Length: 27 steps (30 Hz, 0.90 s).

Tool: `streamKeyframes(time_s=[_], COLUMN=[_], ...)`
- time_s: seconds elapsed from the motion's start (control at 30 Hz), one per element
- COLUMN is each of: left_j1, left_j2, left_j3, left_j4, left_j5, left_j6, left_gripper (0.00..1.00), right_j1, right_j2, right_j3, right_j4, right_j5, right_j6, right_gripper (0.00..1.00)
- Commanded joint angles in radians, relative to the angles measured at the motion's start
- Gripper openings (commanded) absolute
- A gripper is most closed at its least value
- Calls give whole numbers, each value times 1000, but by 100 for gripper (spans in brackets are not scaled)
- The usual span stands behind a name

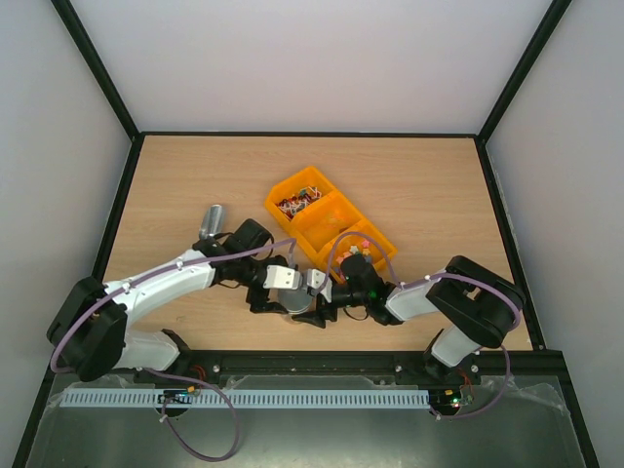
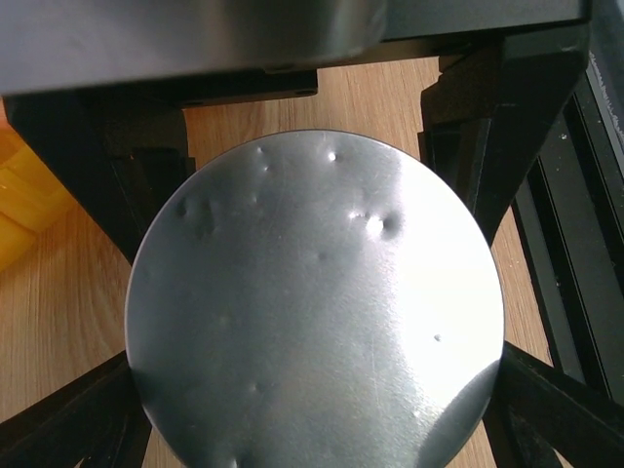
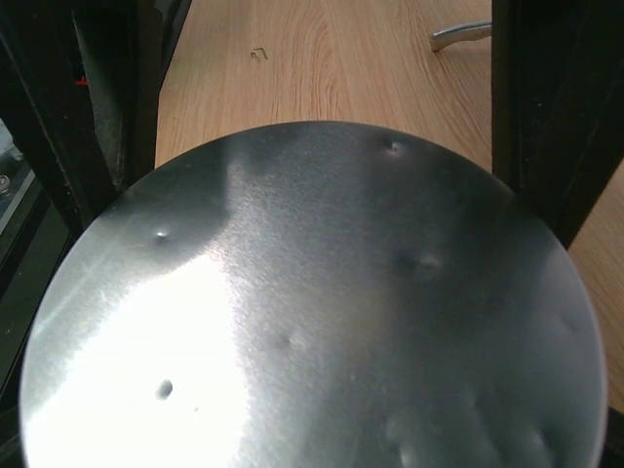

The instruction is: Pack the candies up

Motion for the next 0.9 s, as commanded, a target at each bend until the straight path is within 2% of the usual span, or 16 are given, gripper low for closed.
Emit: streamKeyframes(time_s=[0.0,0.2,0.37,0.57,0.73,0.87], left_j1=[-13,-27,-54,-91,-101,-84], left_j2=[-15,-195,-218,-183,-161,-217], left_j3=[-32,-181,-213,-220,-211,-225], left_j4=[142,291,378,435,396,337], left_j5=[107,1,-55,-87,-97,-126], left_j6=[-44,-272,-416,-437,-401,-372], left_gripper=[80,90,99,100,94,100], right_j1=[40,39,39,39,39,39], right_j2=[32,45,51,52,44,36], right_j3=[12,-12,-15,-10,-14,-22], right_j4=[-58,-13,4,-4,-12,-17], right_j5=[1,114,109,114,115,123], right_j6=[-8,45,66,65,61,51], right_gripper=[40,40,40,41,41,43])
